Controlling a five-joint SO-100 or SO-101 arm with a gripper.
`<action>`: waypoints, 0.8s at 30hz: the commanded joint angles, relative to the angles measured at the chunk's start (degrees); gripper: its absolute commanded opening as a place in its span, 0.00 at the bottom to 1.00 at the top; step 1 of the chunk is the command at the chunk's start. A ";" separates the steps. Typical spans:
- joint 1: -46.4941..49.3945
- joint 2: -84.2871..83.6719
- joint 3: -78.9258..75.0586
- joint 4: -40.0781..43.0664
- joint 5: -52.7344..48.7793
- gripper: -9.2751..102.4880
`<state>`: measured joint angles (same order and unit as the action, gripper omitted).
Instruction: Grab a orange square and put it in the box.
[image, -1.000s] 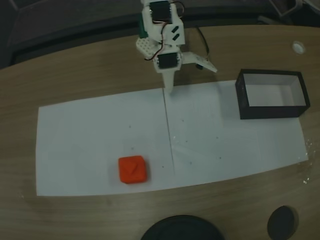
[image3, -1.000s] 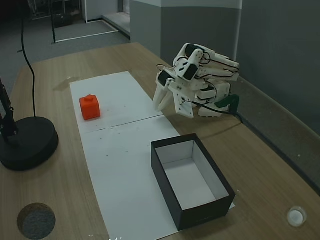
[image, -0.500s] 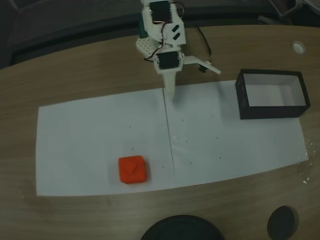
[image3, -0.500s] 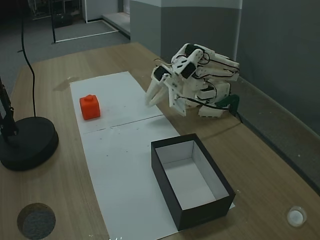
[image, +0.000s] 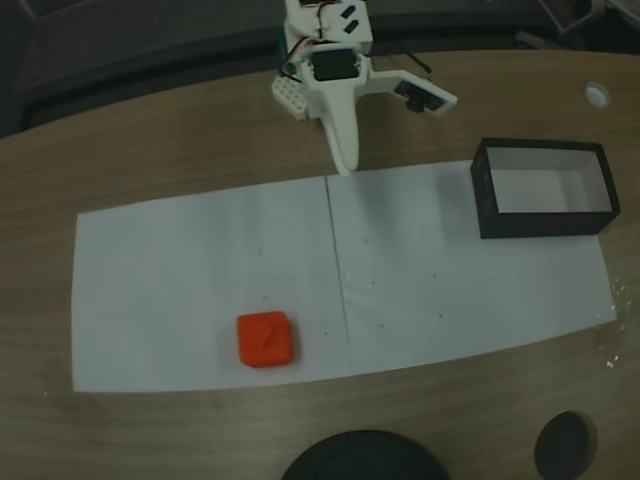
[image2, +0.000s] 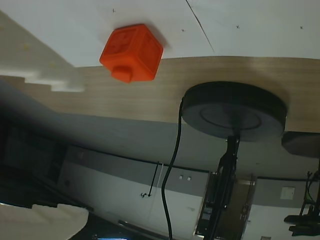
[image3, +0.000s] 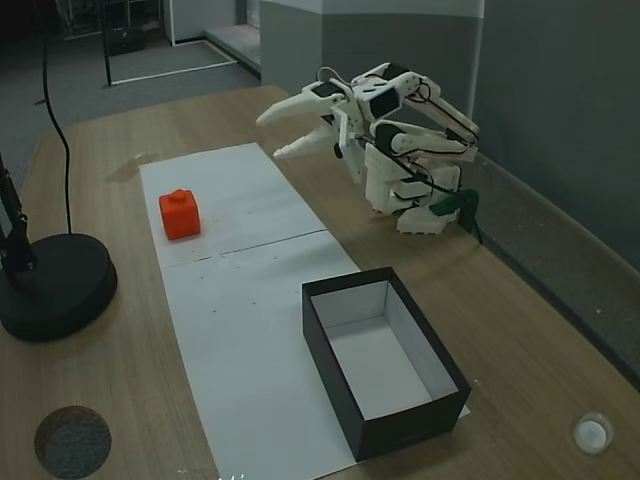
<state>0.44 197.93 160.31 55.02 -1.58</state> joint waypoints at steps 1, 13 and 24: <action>0.97 0.00 -7.21 -0.70 0.44 0.30; 4.22 -47.55 -31.38 -0.70 0.09 0.38; 8.61 -101.51 -75.15 18.28 0.44 0.38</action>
<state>8.00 105.82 99.76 69.61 -1.67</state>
